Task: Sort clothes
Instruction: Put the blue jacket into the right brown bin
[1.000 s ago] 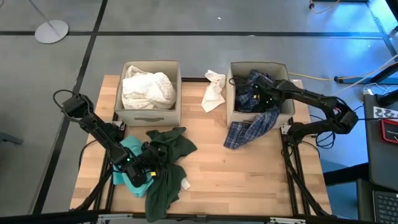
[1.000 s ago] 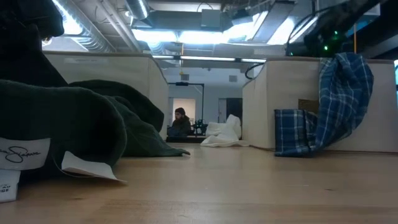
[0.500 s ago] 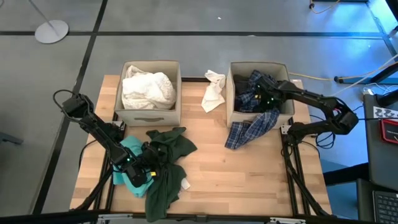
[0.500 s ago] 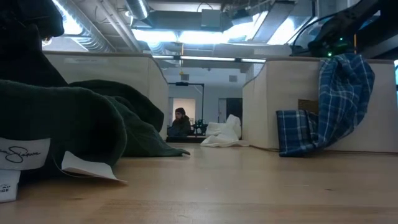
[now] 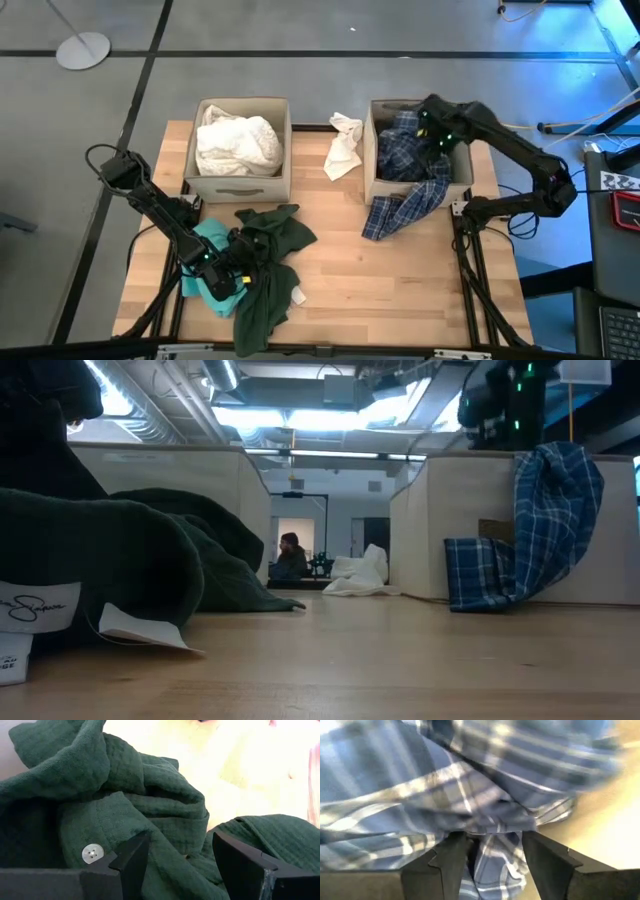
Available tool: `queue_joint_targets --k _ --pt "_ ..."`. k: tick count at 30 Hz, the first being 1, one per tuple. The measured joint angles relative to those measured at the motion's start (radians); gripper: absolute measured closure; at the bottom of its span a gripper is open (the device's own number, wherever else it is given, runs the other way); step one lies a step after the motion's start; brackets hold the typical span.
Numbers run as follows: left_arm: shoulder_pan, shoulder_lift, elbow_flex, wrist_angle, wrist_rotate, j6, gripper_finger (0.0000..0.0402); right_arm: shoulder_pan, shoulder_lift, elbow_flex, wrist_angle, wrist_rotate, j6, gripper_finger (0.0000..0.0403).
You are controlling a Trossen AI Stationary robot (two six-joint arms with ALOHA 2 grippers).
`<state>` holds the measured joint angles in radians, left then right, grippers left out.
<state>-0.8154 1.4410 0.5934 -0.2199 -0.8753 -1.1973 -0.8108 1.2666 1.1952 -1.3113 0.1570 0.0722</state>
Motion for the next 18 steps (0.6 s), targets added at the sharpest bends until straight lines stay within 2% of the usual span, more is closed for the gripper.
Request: queue_joint_targets --k 3,8,13,18 --pt "0.000 0.000 0.000 0.000 0.000 0.000 0.0192 0.000 -0.026 0.088 -0.028 -0.030 0.030 0.0203" --pt "0.000 0.000 0.000 0.000 0.000 0.000 0.0192 0.040 -0.113 0.131 -0.029 -0.184 0.056 0.0203" --pt "0.006 0.000 0.000 0.000 -0.002 0.010 0.0192 0.194 -0.202 0.131 -0.024 -0.202 0.124 0.0203" --pt "0.013 0.000 0.000 0.000 -0.003 0.013 0.0192 0.409 -0.250 0.131 0.027 -0.144 0.208 0.0203"
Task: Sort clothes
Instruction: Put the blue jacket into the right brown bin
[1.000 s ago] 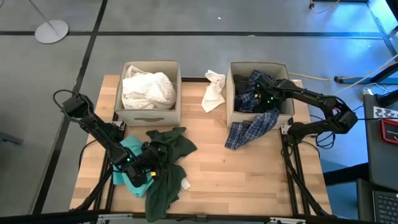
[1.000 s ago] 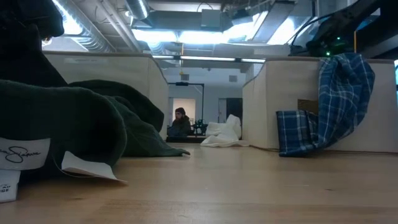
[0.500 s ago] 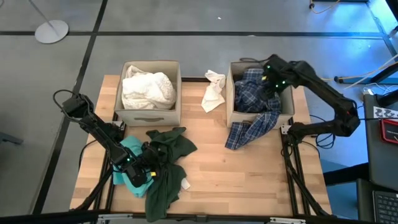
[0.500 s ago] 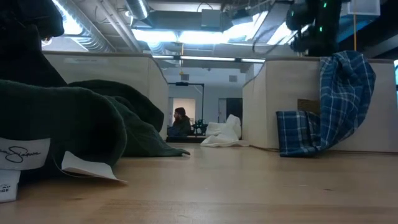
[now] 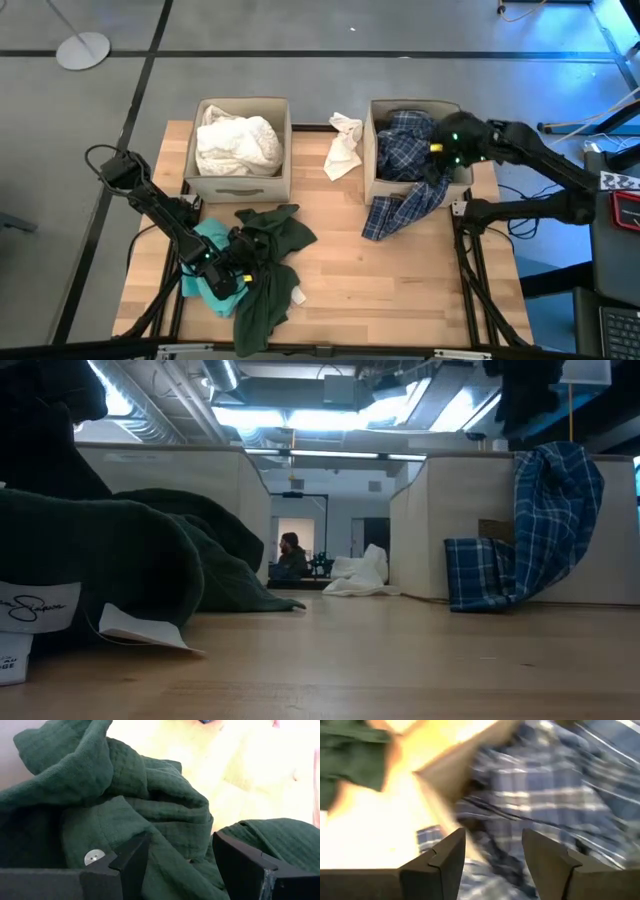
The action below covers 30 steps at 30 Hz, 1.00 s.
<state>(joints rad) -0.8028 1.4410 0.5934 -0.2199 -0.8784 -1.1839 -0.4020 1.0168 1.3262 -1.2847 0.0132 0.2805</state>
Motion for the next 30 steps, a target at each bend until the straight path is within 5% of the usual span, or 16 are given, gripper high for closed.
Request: queue_joint_targets --k 14,21,30 --pt "0.000 0.000 0.000 -0.001 -0.001 0.007 0.0192 0.613 0.050 -0.211 0.419 0.155 -0.084 0.0203" --pt "0.000 0.000 0.000 -0.001 -0.001 0.006 0.0192 0.672 0.171 -0.343 0.579 0.212 -0.114 0.0203" --pt "0.000 0.000 0.000 0.000 -0.001 0.012 0.0192 0.671 0.345 -0.347 0.372 0.176 -0.116 0.0203"
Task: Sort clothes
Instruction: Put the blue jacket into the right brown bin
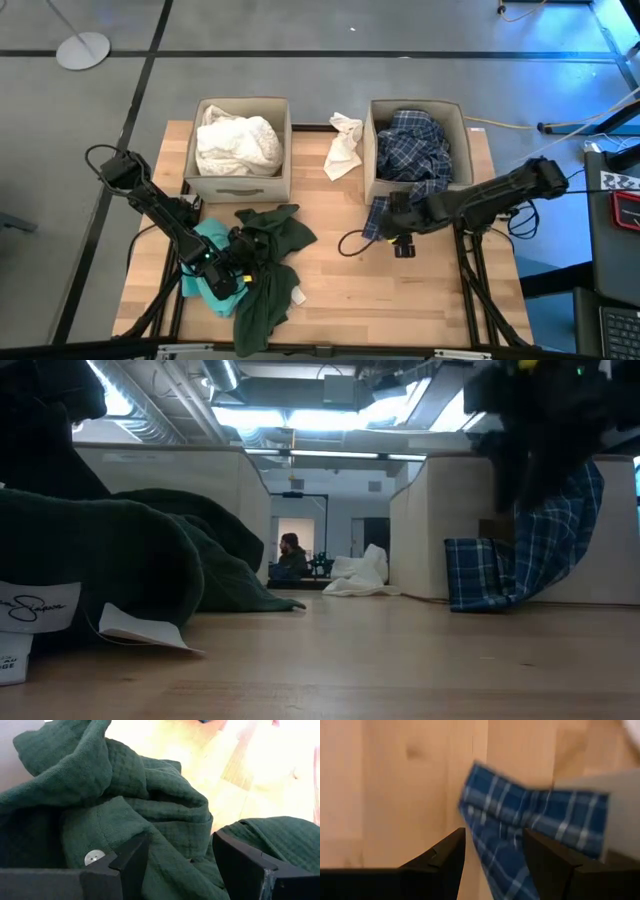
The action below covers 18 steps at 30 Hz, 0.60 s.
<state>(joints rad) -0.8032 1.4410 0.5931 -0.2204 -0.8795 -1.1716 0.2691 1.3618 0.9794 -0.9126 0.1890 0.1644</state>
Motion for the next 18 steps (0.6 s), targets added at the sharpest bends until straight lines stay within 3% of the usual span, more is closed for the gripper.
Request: queue_joint_targets --k 4,18 --pt "0.000 0.000 0.000 0.000 -0.013 0.002 0.0192 0.000 0.066 0.000 -0.068 0.003 -0.014 0.0203" --pt "0.000 0.000 0.000 0.000 -0.041 0.020 0.0192 0.000 0.252 0.000 -0.127 0.177 -0.121 0.0203"
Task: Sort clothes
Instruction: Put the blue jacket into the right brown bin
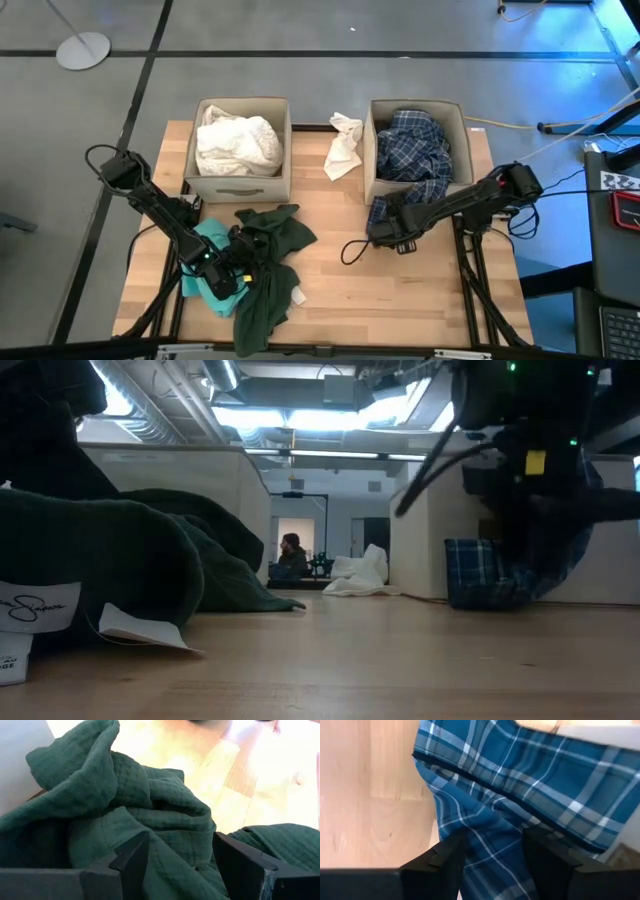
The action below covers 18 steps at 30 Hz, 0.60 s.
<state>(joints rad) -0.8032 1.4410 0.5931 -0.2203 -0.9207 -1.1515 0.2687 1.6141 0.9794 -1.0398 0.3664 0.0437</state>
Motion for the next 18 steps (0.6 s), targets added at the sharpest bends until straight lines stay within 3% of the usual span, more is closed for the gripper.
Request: queue_joint_targets --k 5,13,18 --pt "0.000 0.000 0.000 0.000 0.000 0.000 0.0192 0.000 0.035 0.000 -0.029 0.000 0.006 0.0229" --pt "0.000 0.000 0.000 0.001 0.000 0.000 0.0192 -0.001 0.060 0.000 -0.035 0.000 0.018 0.0385" --pt "0.000 0.000 0.000 0.001 0.000 -0.004 0.0192 -0.001 0.060 0.000 -0.034 -0.033 0.022 0.0389"
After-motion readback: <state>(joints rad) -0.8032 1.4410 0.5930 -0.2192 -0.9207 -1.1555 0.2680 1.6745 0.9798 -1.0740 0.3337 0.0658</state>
